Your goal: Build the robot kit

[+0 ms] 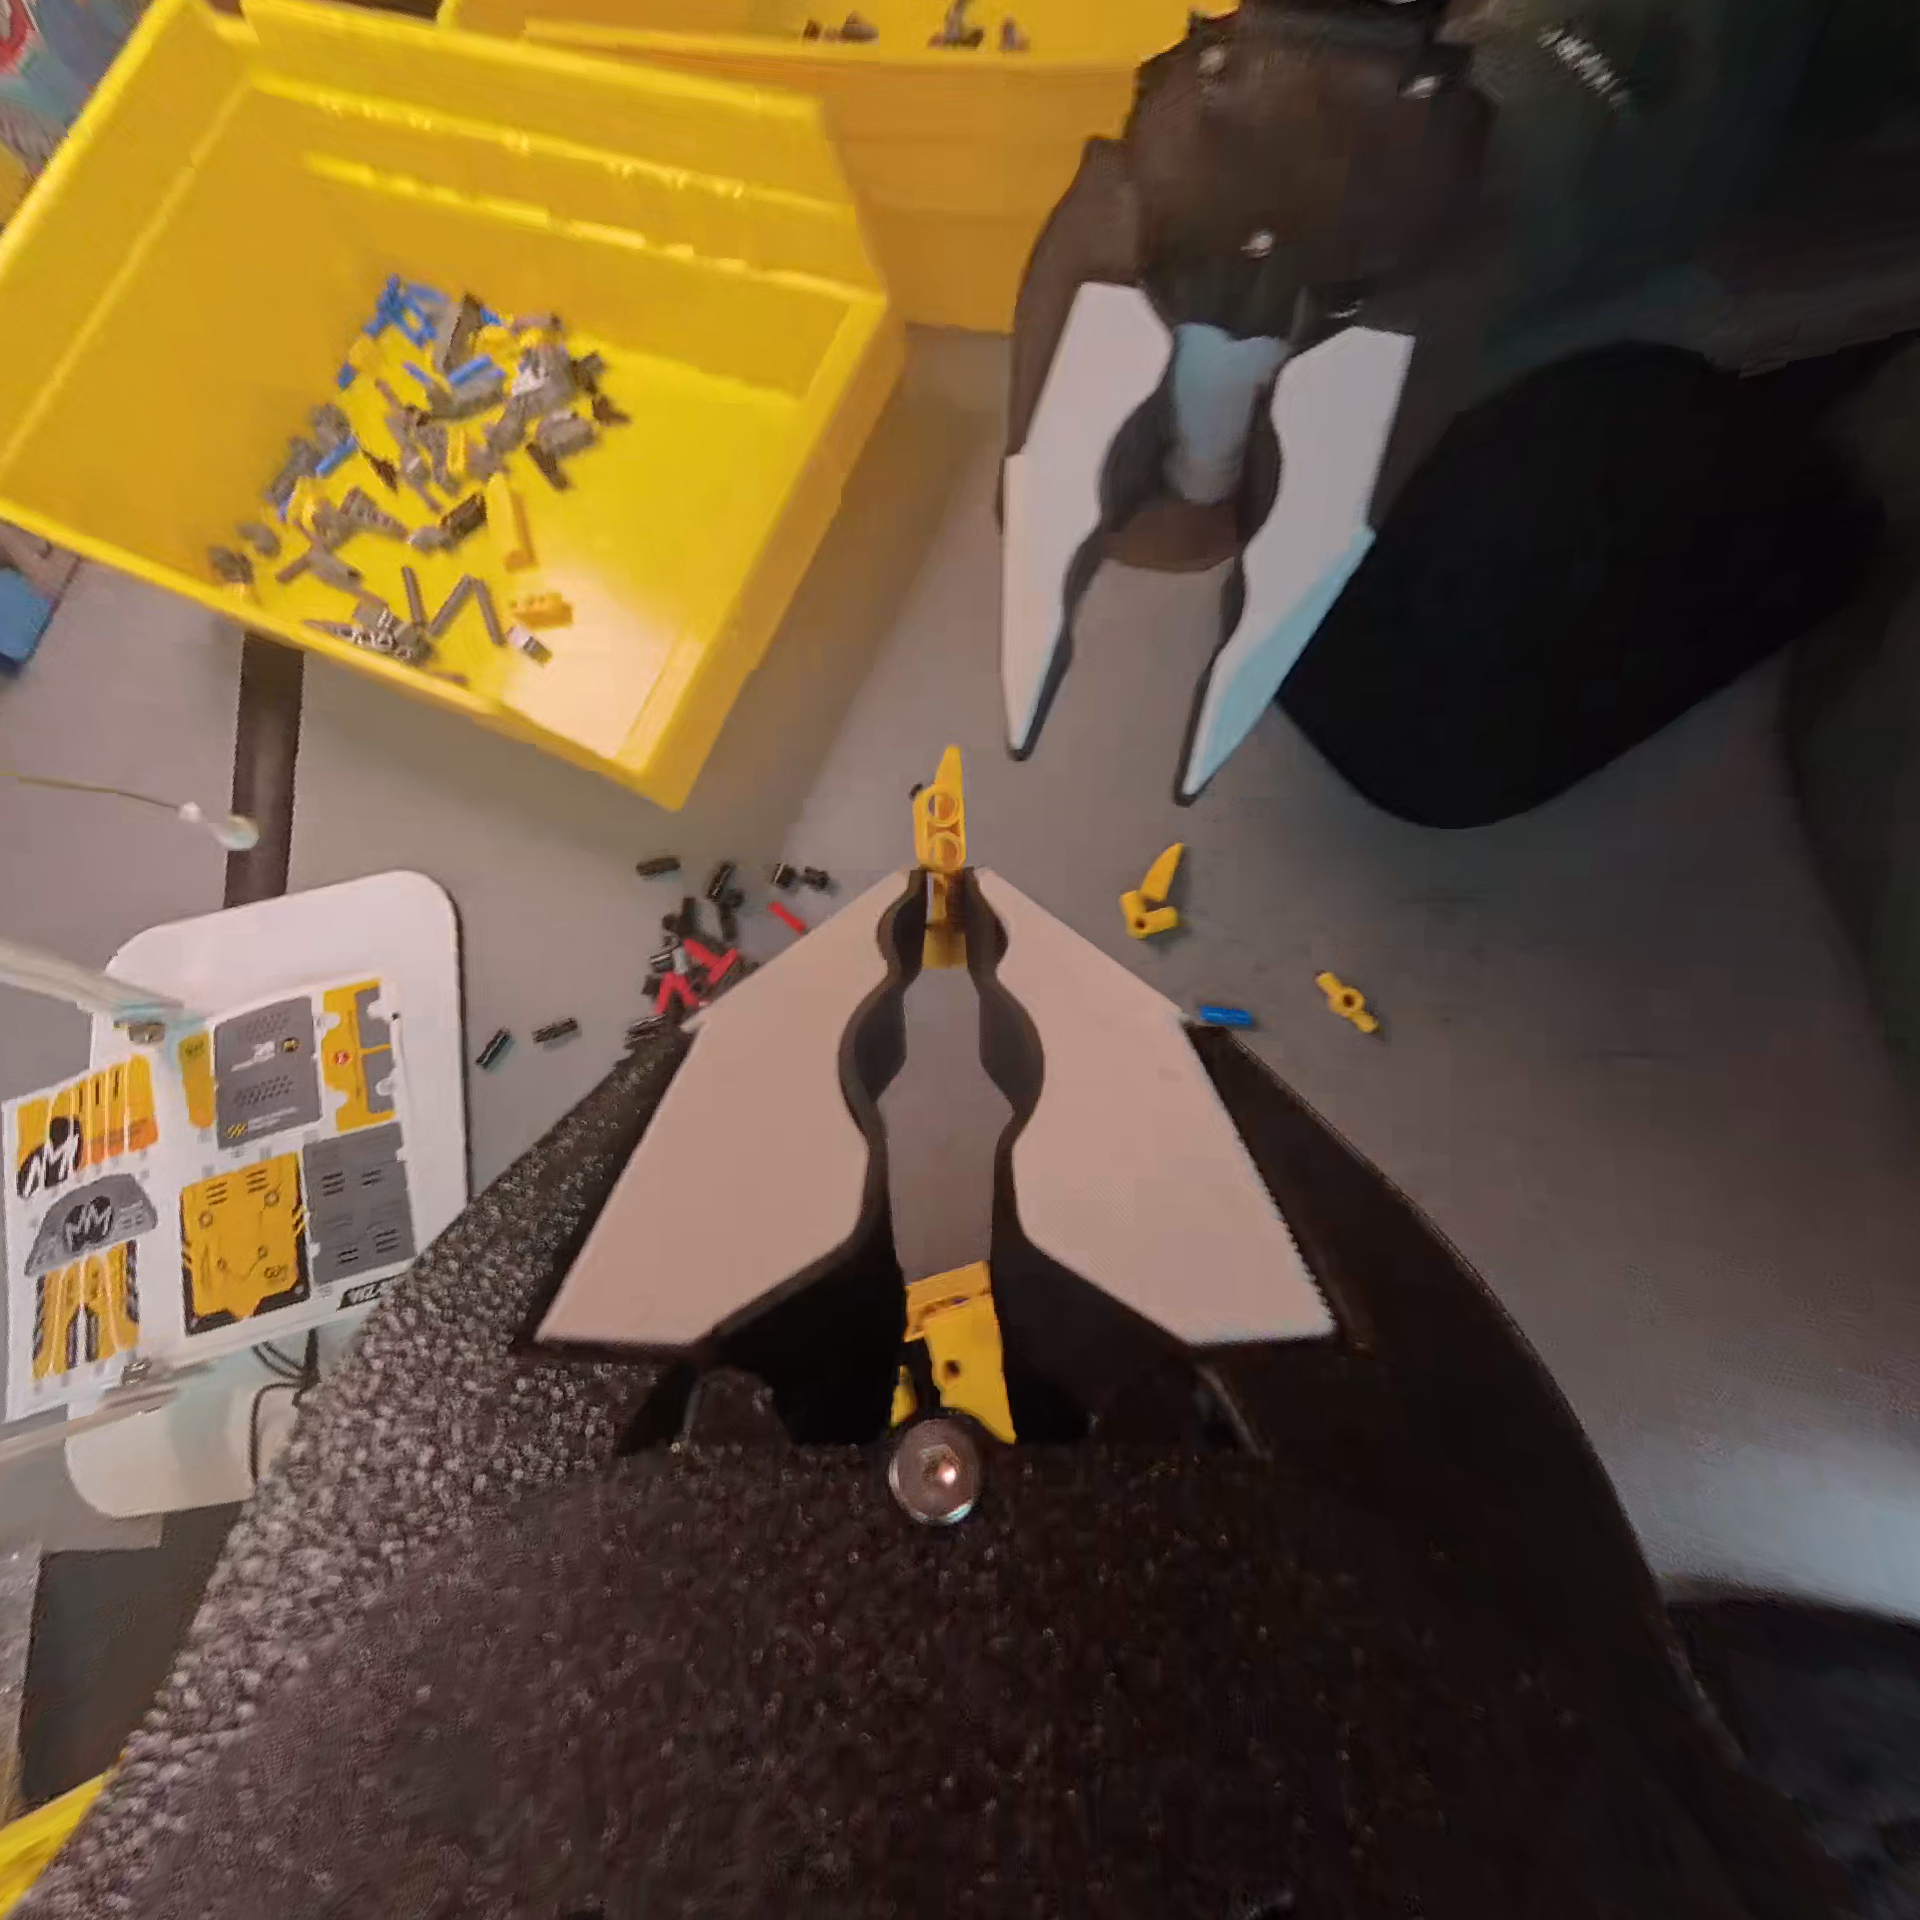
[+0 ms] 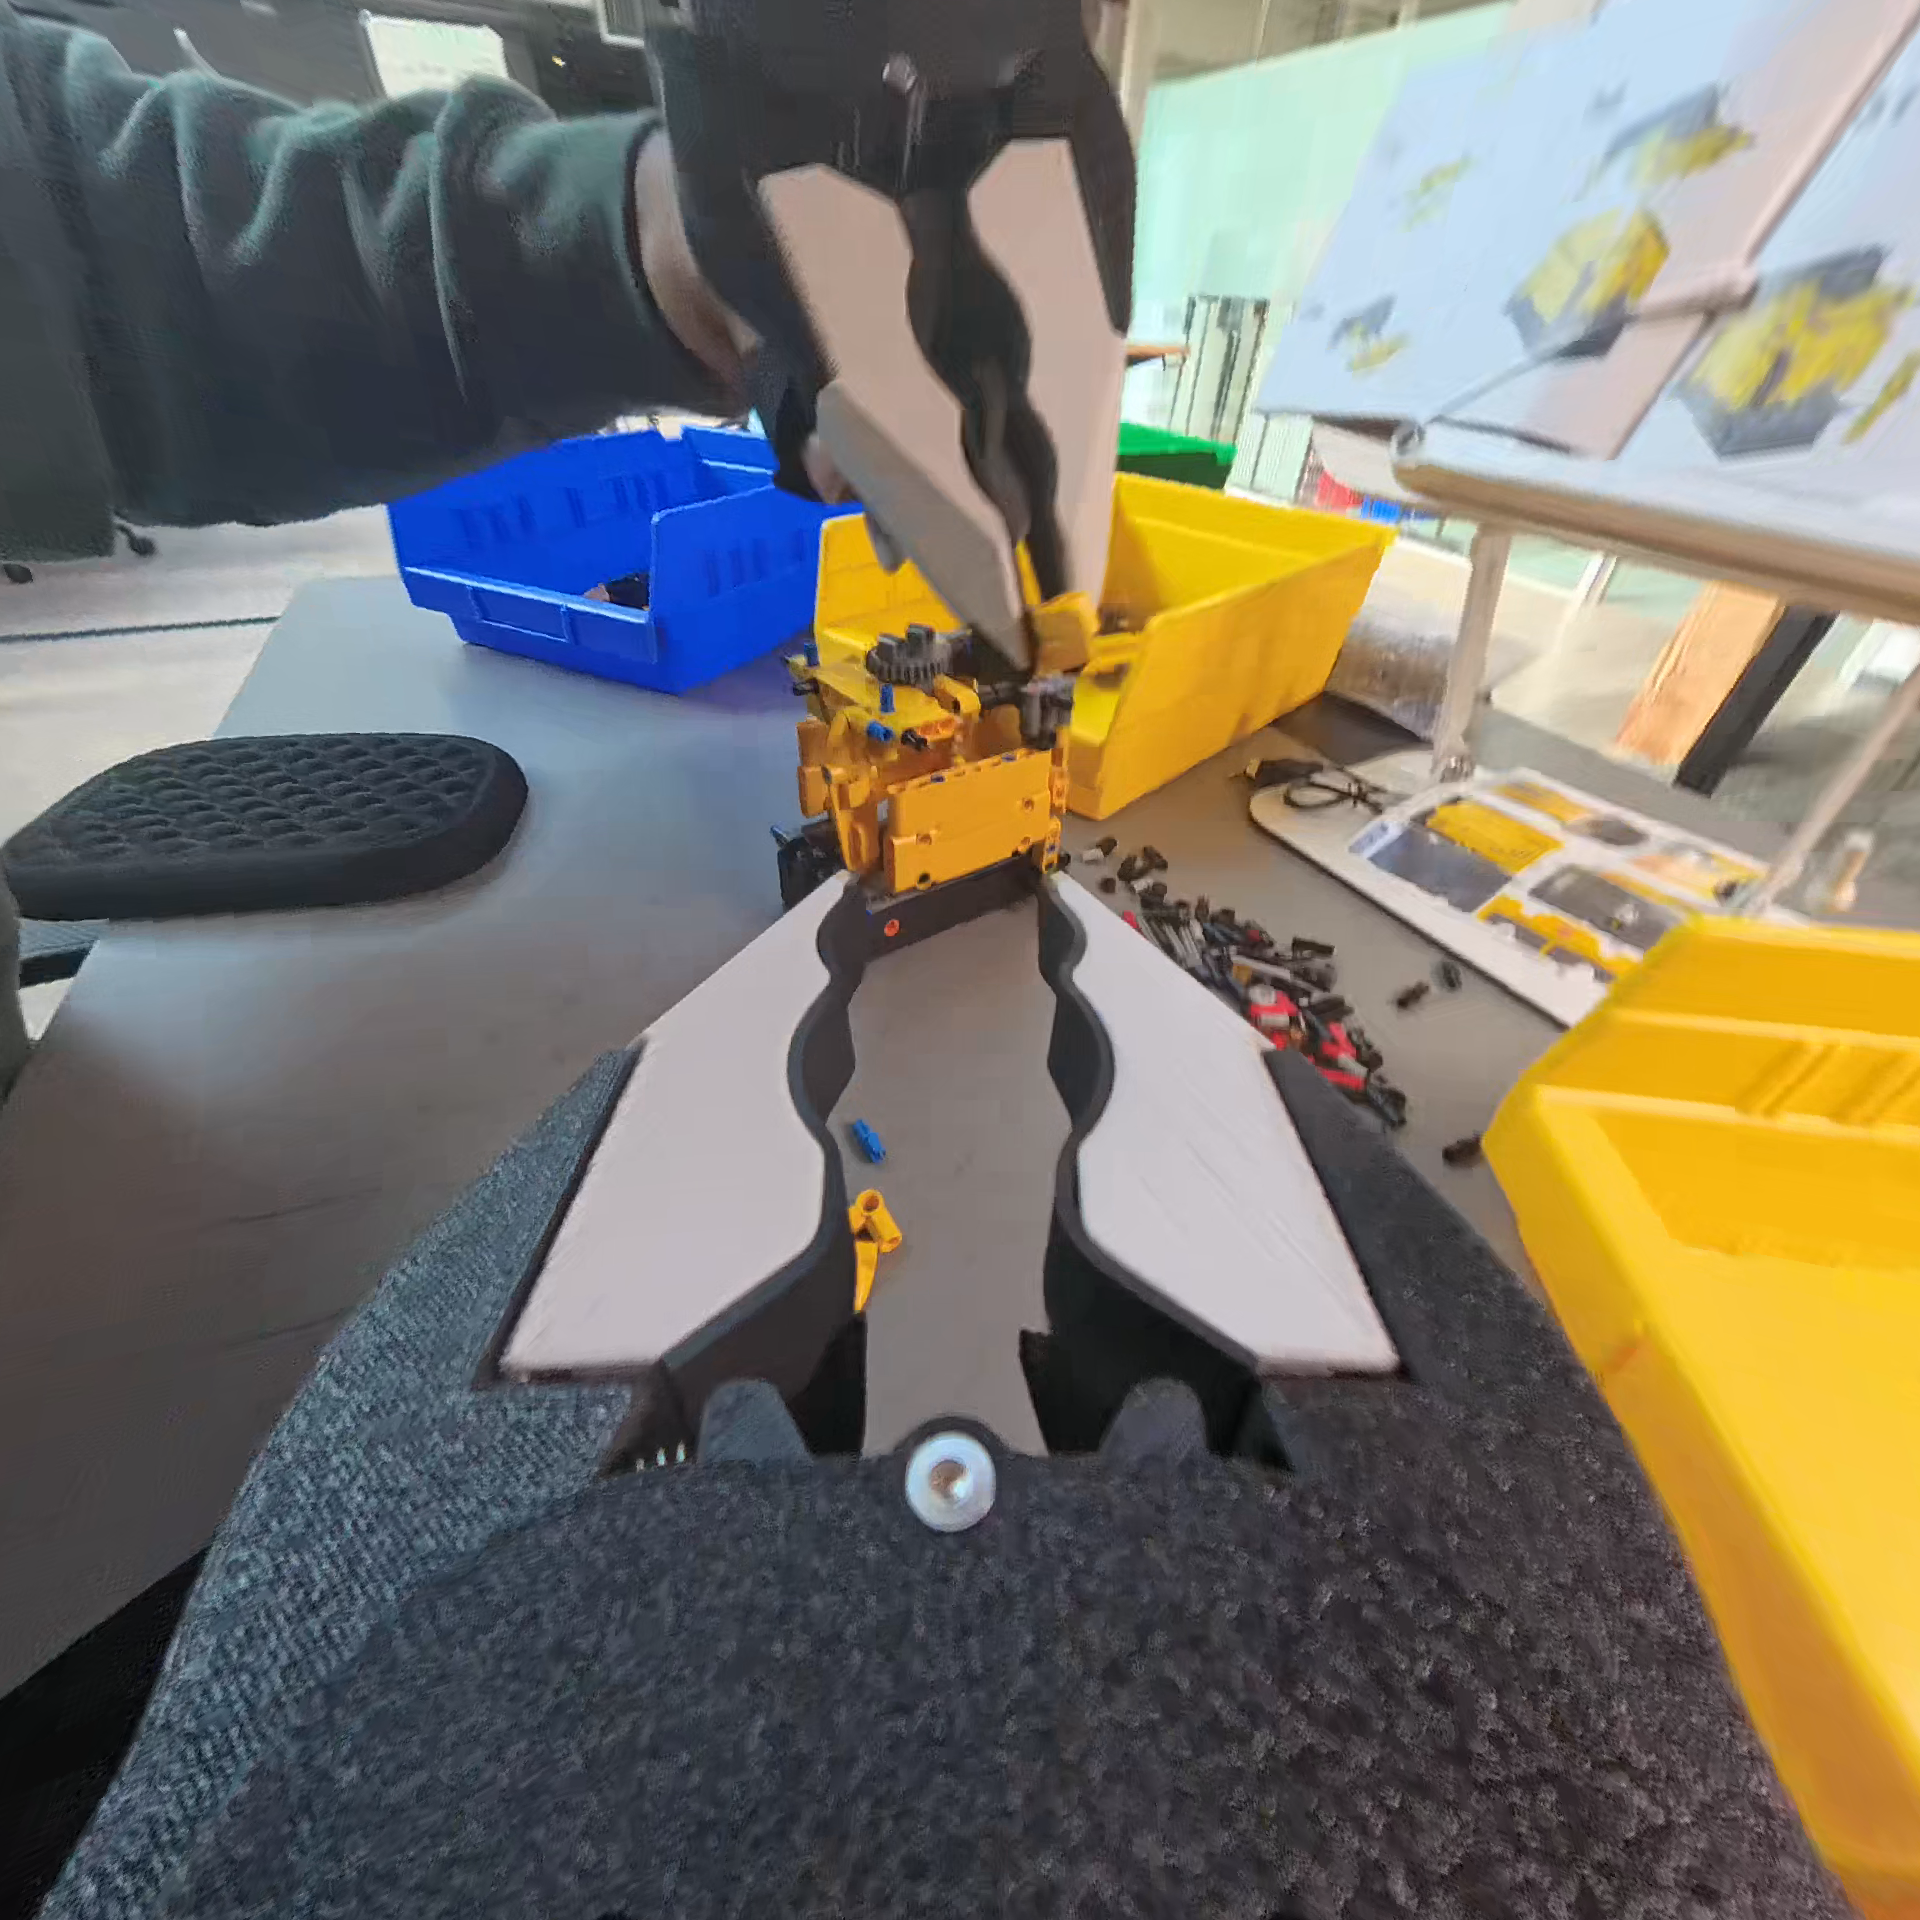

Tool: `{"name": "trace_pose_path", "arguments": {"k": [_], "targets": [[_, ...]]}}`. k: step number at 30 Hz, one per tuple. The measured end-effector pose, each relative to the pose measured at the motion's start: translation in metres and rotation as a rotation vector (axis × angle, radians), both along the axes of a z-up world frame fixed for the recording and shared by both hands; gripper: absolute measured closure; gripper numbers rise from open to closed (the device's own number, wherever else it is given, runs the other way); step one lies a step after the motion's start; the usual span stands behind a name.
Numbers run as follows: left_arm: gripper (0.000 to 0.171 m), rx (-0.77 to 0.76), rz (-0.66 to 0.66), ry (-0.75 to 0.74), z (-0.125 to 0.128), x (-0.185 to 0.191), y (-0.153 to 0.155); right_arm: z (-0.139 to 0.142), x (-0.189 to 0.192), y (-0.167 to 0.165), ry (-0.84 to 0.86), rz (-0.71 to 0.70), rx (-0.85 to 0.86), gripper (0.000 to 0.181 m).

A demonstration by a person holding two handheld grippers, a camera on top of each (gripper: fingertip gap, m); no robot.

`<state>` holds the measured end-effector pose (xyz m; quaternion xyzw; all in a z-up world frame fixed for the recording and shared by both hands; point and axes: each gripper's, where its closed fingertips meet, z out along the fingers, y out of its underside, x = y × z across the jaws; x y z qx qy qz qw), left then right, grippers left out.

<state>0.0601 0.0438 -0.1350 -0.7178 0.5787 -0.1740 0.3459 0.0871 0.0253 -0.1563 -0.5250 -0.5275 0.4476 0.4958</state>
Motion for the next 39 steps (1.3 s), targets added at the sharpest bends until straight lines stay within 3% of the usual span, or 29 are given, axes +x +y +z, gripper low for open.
{"name": "trace_pose_path", "arguments": {"k": [4,6,12,16,21,25,30,35,39], "targets": [[0.166,0.099,-0.027,-0.104,0.0,0.013,-0.059,0.036,-0.011,-0.045,0.092,0.098,0.195,0.16],[0.166,0.119,-0.021,-0.132,-0.005,0.014,-0.077,0.04,-0.019,-0.06,0.081,0.116,0.245,0.174],[0.164,0.151,0.049,-0.261,0.002,-0.002,-0.113,0.043,-0.034,-0.098,-0.002,0.173,0.334,0.175],[0.158,0.133,0.196,-0.185,-0.026,-0.033,-0.119,0.018,-0.047,-0.106,-0.204,0.069,0.515,0.176],[0.158,-0.056,0.361,-0.164,-0.077,-0.063,-0.131,-0.057,-0.063,-0.106,-0.557,-0.07,0.677,0.175],[0.157,-0.149,0.351,-0.149,-0.105,-0.062,-0.148,-0.097,-0.074,-0.121,-0.678,-0.041,0.659,0.174],[0.156,-0.215,0.324,-0.082,-0.125,-0.063,-0.157,-0.102,-0.085,-0.157,-0.625,0.15,0.413,0.153],[0.15,-0.322,0.374,-0.155,-0.121,-0.06,-0.16,-0.076,-0.064,-0.124,-0.549,0.139,0.226,0.153],[0.142,-0.385,0.42,-0.189,-0.121,-0.045,-0.158,-0.077,-0.045,-0.09,-0.572,0.092,0.172,0.153]]}}
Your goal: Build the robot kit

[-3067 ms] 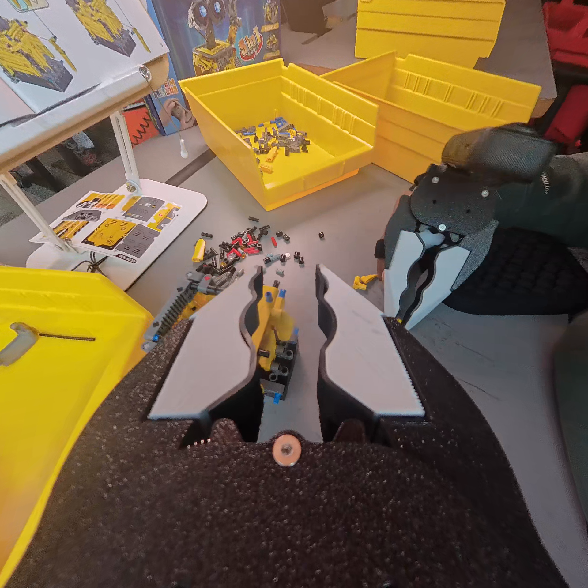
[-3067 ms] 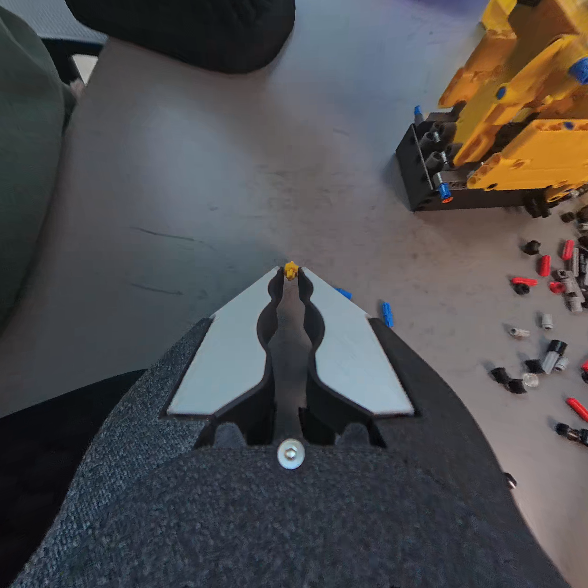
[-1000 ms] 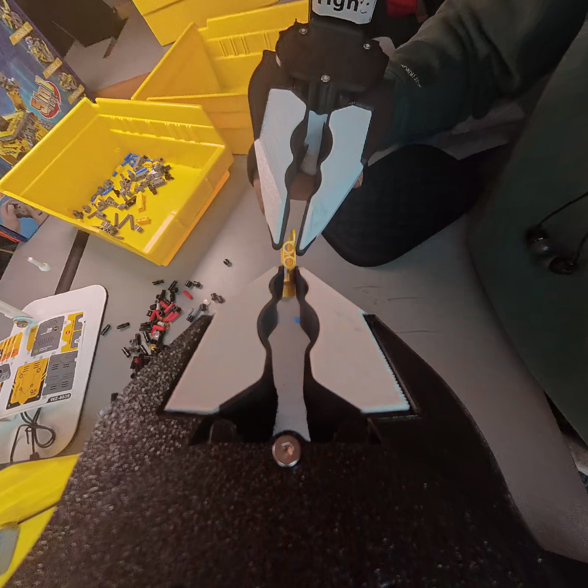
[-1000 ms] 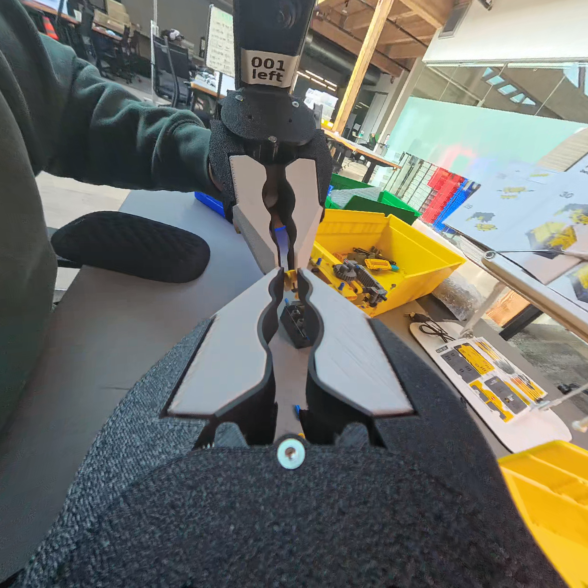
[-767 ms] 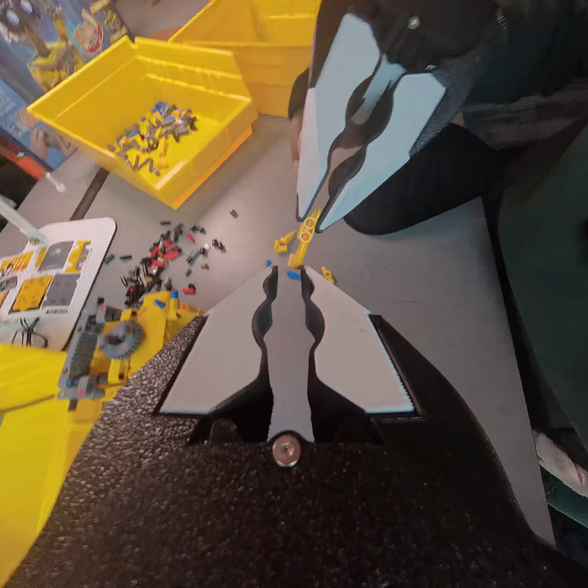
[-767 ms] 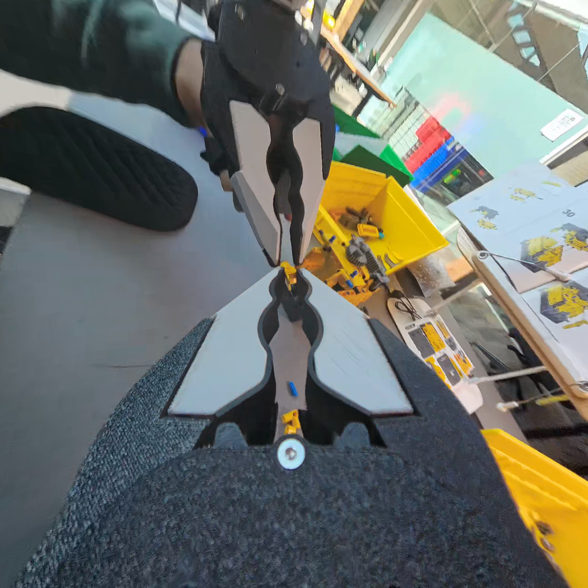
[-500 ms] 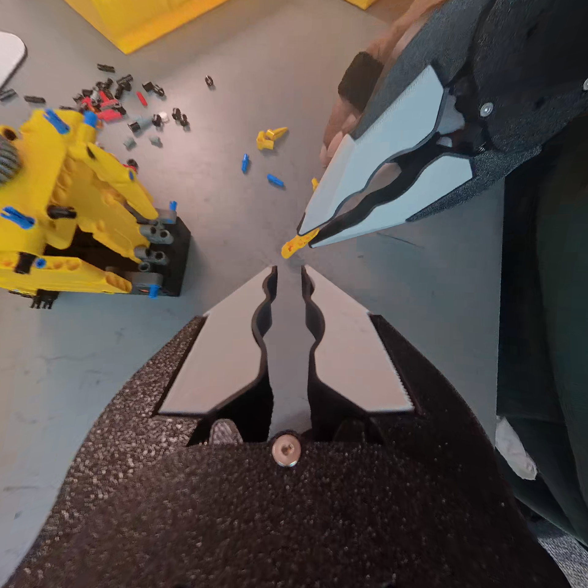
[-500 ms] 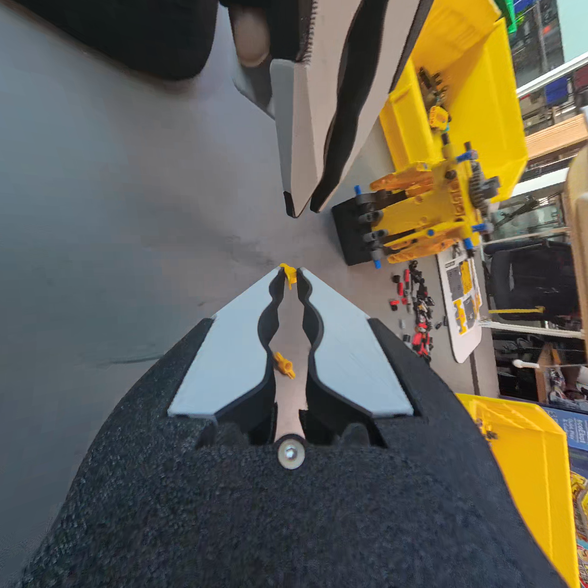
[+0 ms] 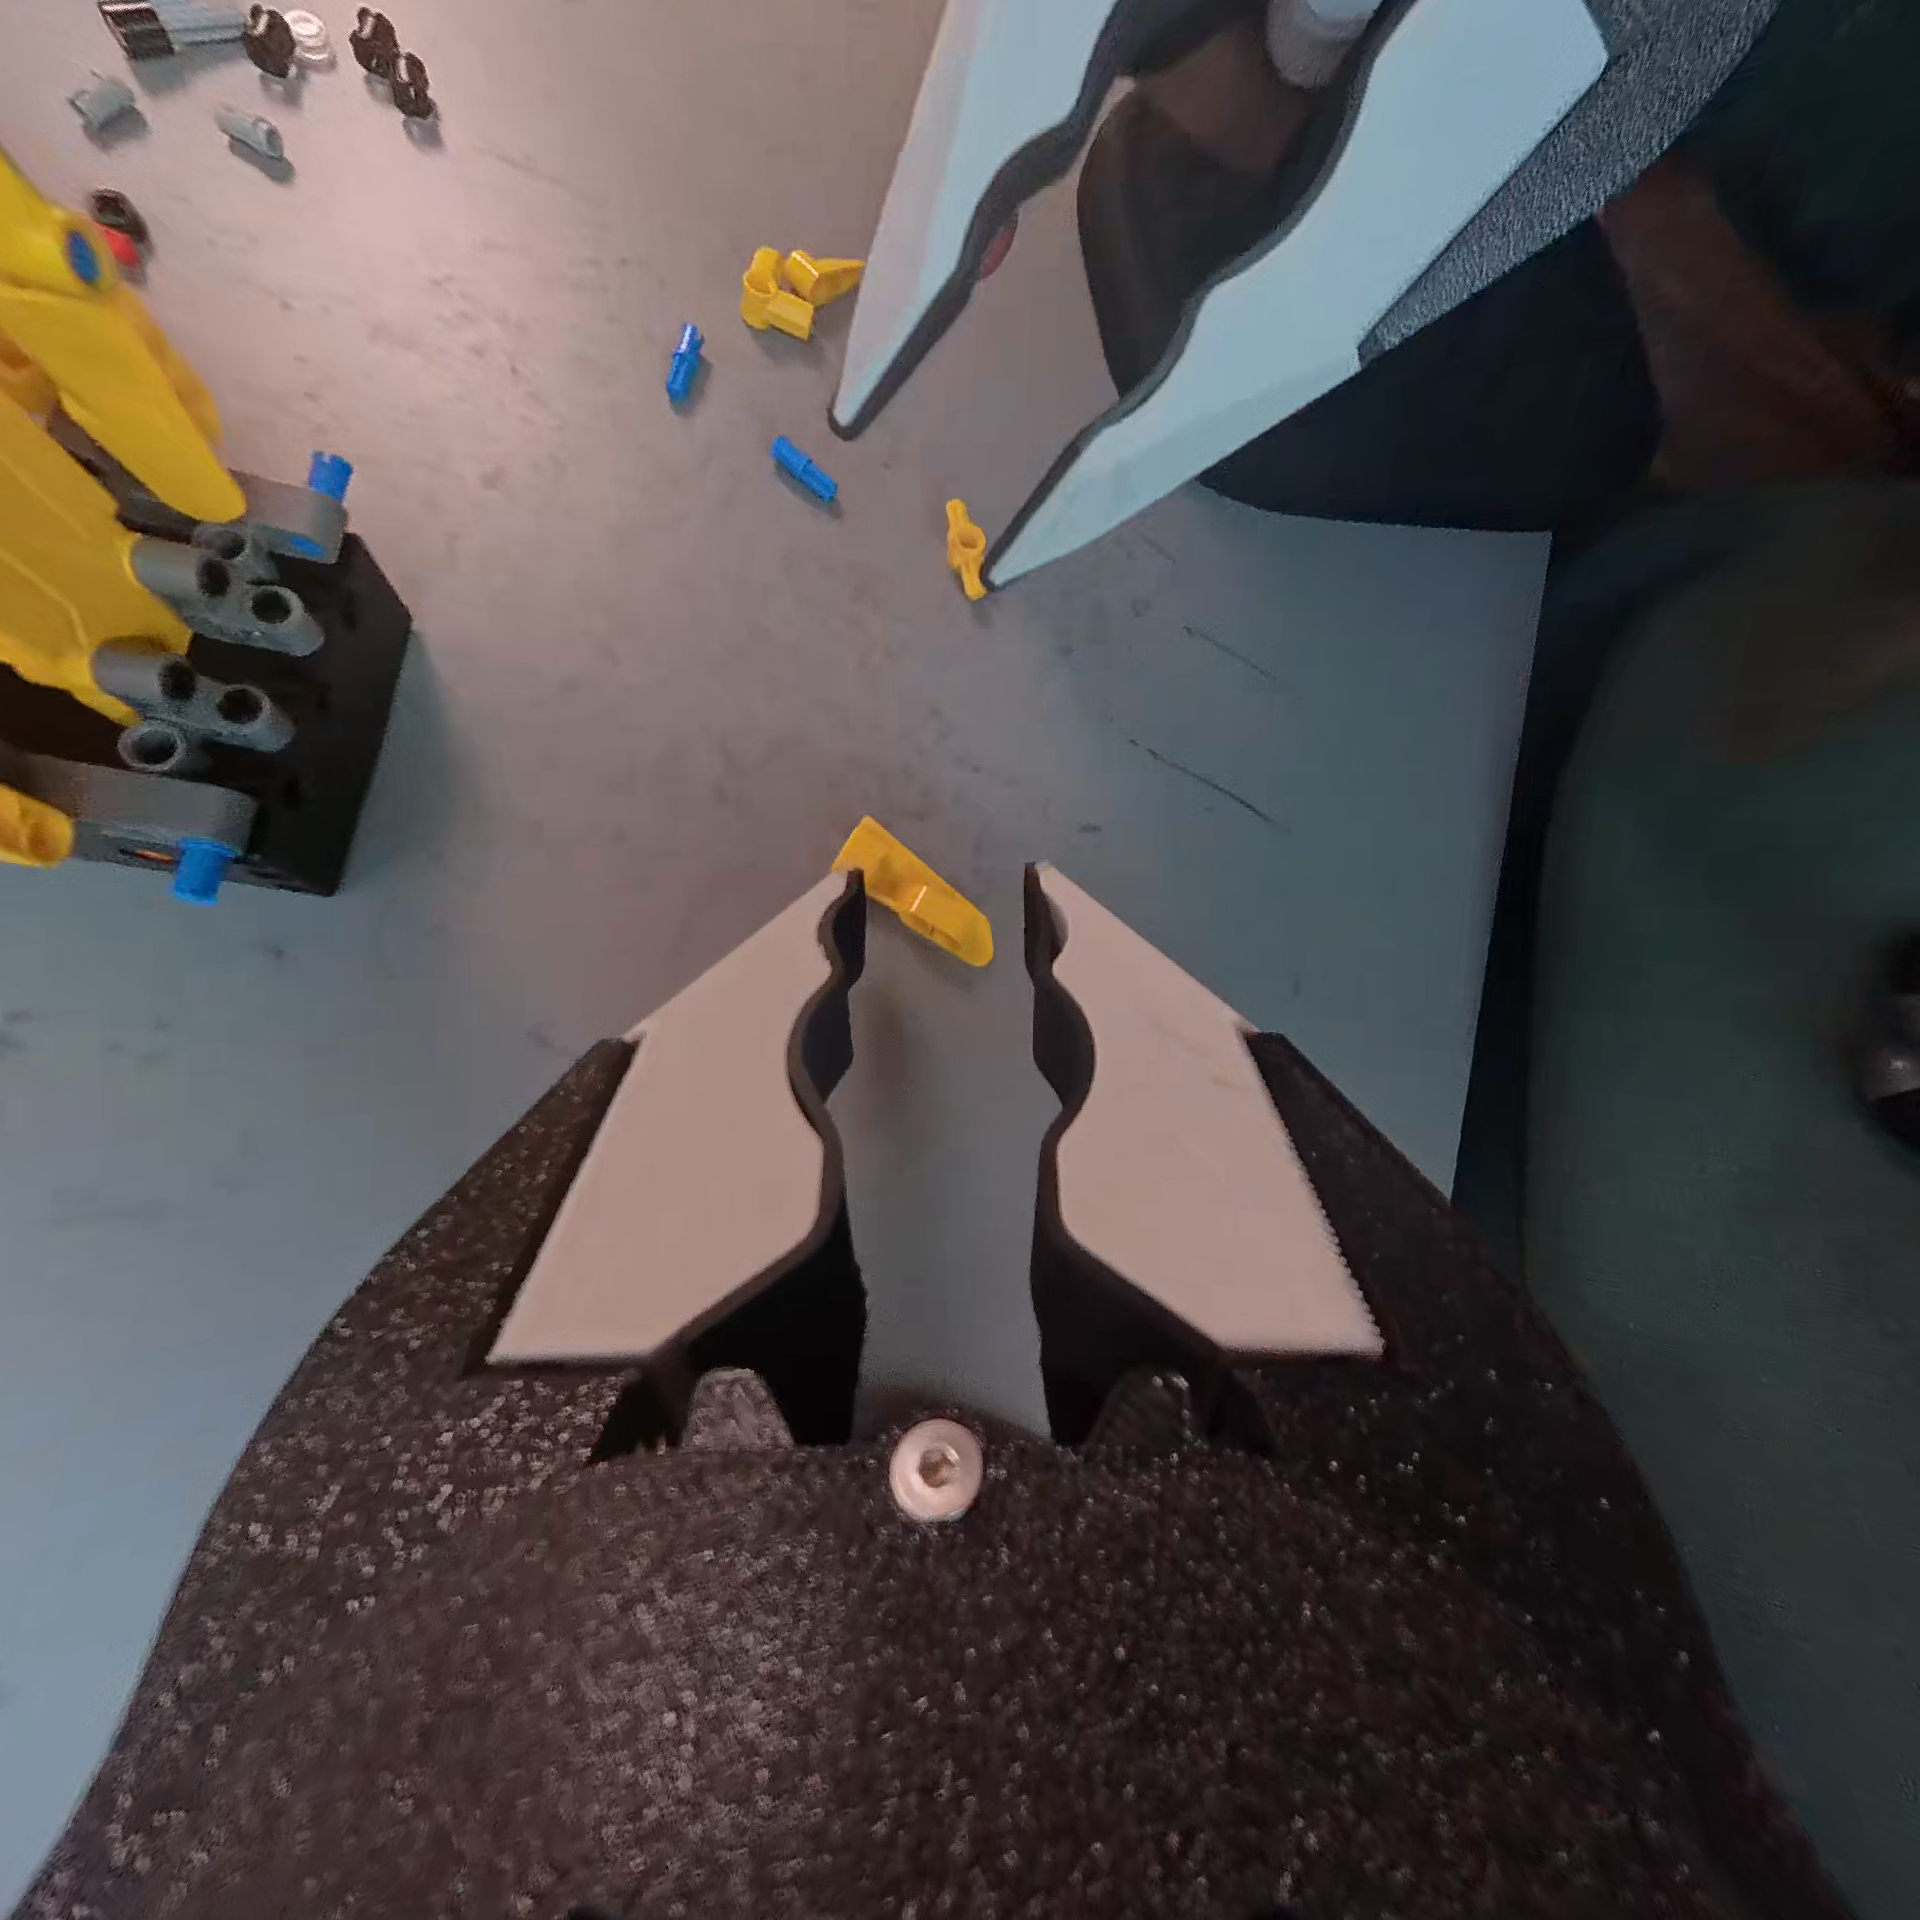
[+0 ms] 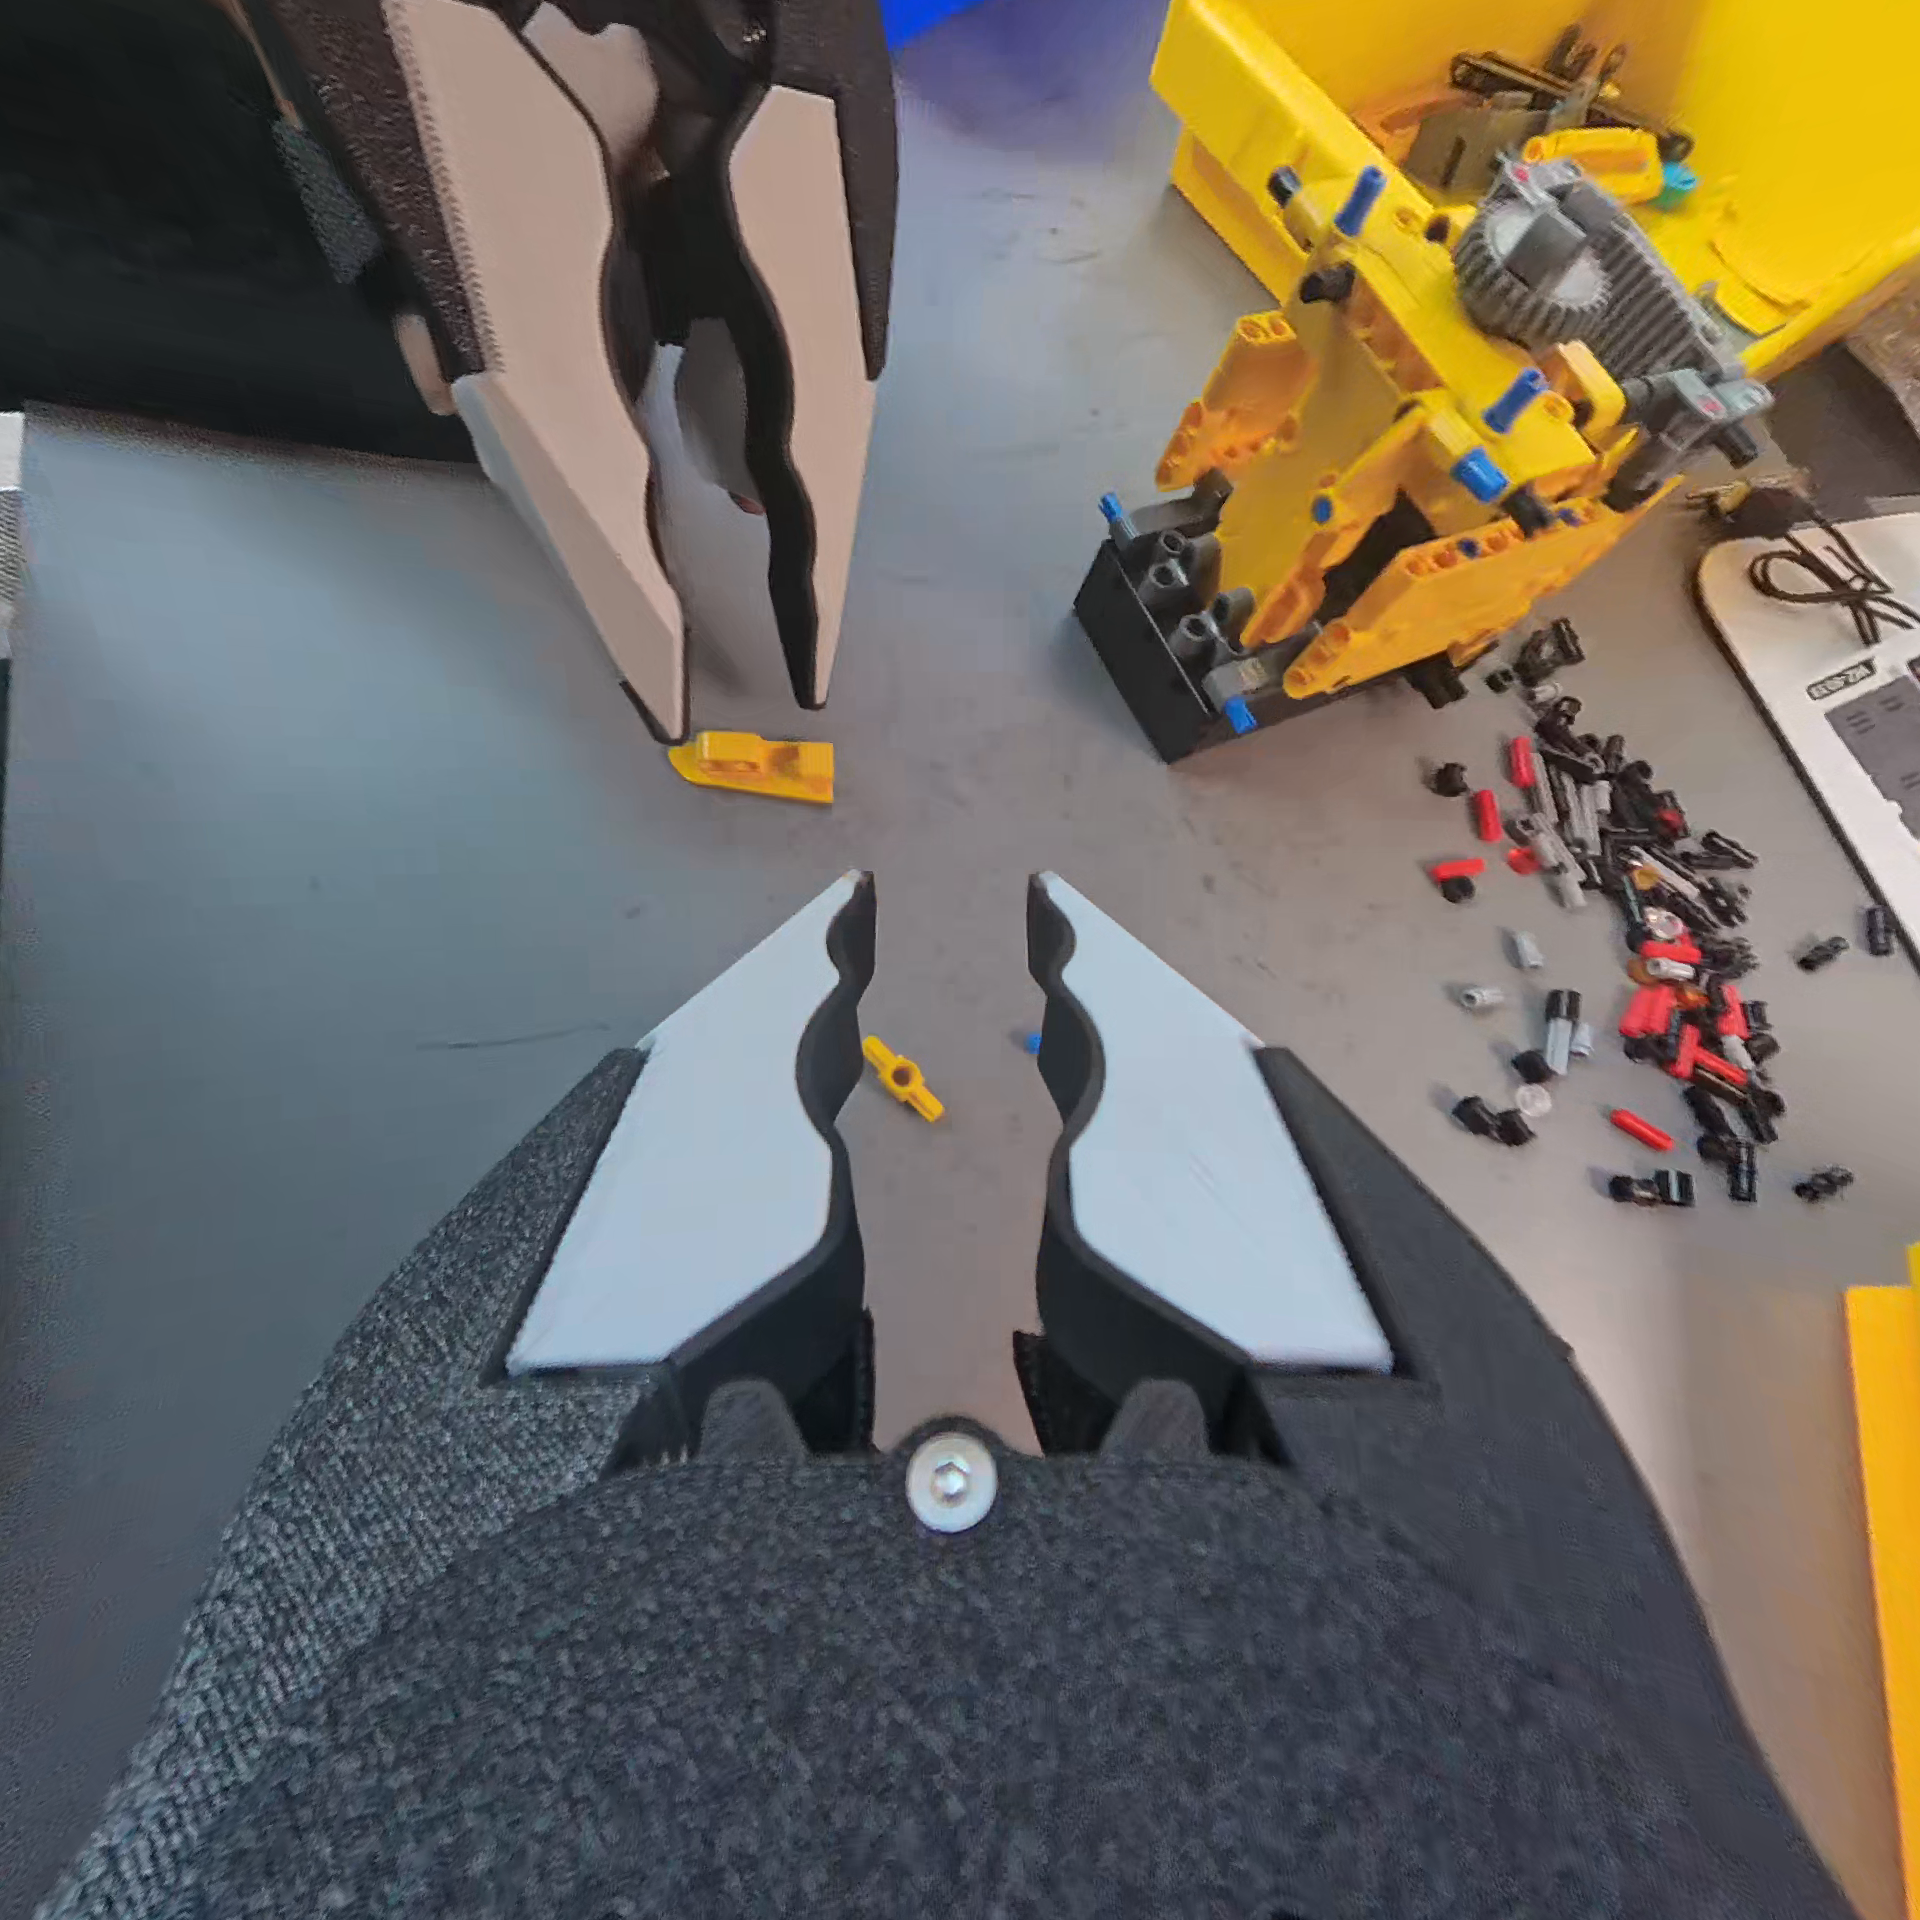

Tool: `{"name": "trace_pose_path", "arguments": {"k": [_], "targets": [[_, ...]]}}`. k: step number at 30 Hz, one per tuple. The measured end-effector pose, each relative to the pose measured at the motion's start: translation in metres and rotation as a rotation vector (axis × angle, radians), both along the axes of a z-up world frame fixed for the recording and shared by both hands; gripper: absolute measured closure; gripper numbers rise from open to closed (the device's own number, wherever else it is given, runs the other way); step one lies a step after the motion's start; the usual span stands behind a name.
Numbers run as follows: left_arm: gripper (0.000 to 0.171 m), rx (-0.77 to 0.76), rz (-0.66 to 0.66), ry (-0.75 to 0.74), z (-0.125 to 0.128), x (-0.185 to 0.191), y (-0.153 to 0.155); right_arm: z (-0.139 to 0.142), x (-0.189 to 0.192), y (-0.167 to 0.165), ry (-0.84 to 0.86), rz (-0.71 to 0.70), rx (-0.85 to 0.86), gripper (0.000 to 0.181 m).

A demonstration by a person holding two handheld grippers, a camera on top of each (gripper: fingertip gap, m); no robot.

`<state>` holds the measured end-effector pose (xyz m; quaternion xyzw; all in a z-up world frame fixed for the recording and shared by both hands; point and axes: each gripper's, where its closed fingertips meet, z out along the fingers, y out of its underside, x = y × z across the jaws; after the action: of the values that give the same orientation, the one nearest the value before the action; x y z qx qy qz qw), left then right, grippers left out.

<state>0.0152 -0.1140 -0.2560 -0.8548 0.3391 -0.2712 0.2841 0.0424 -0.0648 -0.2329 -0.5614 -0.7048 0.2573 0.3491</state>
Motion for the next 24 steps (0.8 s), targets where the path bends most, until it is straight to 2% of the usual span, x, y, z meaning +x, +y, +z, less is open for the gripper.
{"name": "trace_pose_path", "arguments": {"k": [3,7,13,20,24], "targets": [[0.142,0.0,-0.03,0.135,-0.016,0.002,0.004,-0.003,0.003,0.012,-0.001,-0.003,0.013,0.153],[0.147,0.048,-0.108,0.256,-0.018,-0.008,0.009,-0.002,0.003,0.02,0.03,0.004,-0.004,0.153],[0.149,0.011,-0.136,0.256,-0.017,-0.023,0.005,-0.004,0.007,0.029,0.07,0.023,-0.026,0.154],[0.152,0.166,-0.196,0.295,-0.012,-0.013,0.005,0.007,0.01,0.034,0.146,0.032,-0.042,0.156],[0.159,0.161,-0.204,0.314,-0.018,-0.014,0.012,0.005,0.012,0.035,0.144,0.043,-0.044,0.156]]}}
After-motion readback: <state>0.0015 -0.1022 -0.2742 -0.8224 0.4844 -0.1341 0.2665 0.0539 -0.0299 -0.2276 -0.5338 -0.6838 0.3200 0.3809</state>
